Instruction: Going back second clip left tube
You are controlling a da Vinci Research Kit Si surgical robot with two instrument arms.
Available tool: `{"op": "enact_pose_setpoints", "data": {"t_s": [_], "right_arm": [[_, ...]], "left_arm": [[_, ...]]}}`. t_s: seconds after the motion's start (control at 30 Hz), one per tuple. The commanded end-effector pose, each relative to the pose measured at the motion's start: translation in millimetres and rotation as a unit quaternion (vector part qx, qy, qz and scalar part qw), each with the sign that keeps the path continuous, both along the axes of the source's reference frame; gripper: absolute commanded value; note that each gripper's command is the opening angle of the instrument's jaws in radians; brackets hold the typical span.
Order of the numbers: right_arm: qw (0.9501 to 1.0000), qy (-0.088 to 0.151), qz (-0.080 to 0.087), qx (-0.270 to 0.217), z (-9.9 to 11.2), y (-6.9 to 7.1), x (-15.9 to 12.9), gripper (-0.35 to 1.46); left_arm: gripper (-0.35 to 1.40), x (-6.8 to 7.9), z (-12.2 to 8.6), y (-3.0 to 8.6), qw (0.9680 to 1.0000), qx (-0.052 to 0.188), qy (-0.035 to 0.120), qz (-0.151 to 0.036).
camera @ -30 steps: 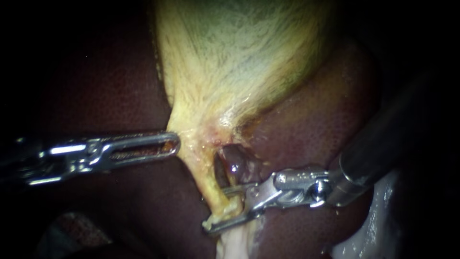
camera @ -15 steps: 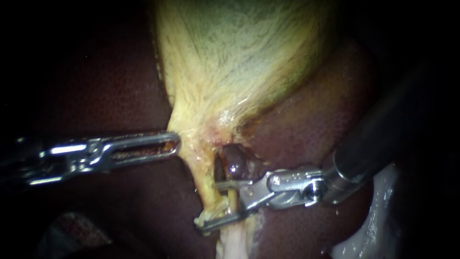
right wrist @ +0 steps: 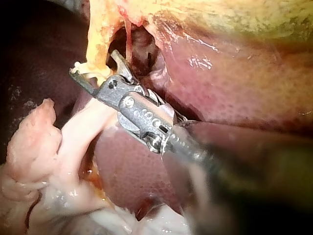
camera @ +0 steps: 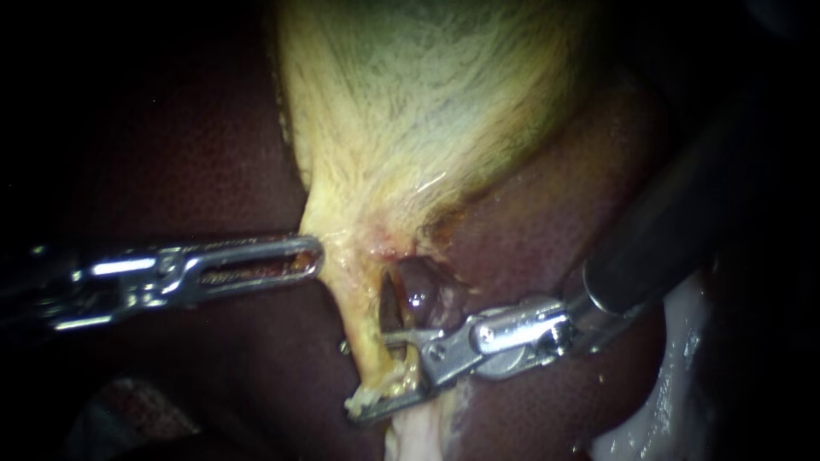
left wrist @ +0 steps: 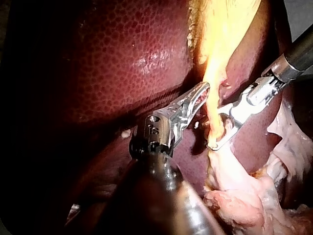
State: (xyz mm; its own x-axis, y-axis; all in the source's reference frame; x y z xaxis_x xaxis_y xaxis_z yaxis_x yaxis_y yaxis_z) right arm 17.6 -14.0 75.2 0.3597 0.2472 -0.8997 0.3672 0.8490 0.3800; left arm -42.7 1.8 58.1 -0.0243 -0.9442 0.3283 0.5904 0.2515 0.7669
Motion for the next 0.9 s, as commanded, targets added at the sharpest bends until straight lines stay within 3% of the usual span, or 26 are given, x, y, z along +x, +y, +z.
{"op": "enact_pose_setpoints", "data": {"t_s": [0.03, 0.63, 0.73, 0.83, 0.9], "right_arm": [[1.0, 0.002, -0.002, -0.004, 0.0, 0.1, -0.1, 0.6], [0.9994, 0.015, -0.011, -0.03, 0.3, 0.5, -1.5, 0.6], [0.9993, -0.015, 0.009, 0.033, 0.4, 0.6, -0.4, 0.6], [0.9944, -0.042, 0.029, 0.093, 0.3, 0.6, 0.8, 0.6], [0.9923, -0.047, 0.034, 0.11, 0.2, 0.6, 1.0, 0.6]], "left_arm": [[-0.35, 0.0, -0.1, 0.0, 1.0, 0.0, 0.0, 0.0], [-0.35, 0.0, -0.1, 0.0, 1.0, 0.0, 0.0, 0.0], [-0.35, -0.2, -0.1, 0.0, 1.0, 0.0, 0.0, 0.0], [-0.35, -0.2, -0.1, 0.0, 1.0, 0.0, 0.0, 0.0], [-0.35, -0.2, -0.1, 0.0, 1.0, 0.0, 0.0, 0.0]]}}
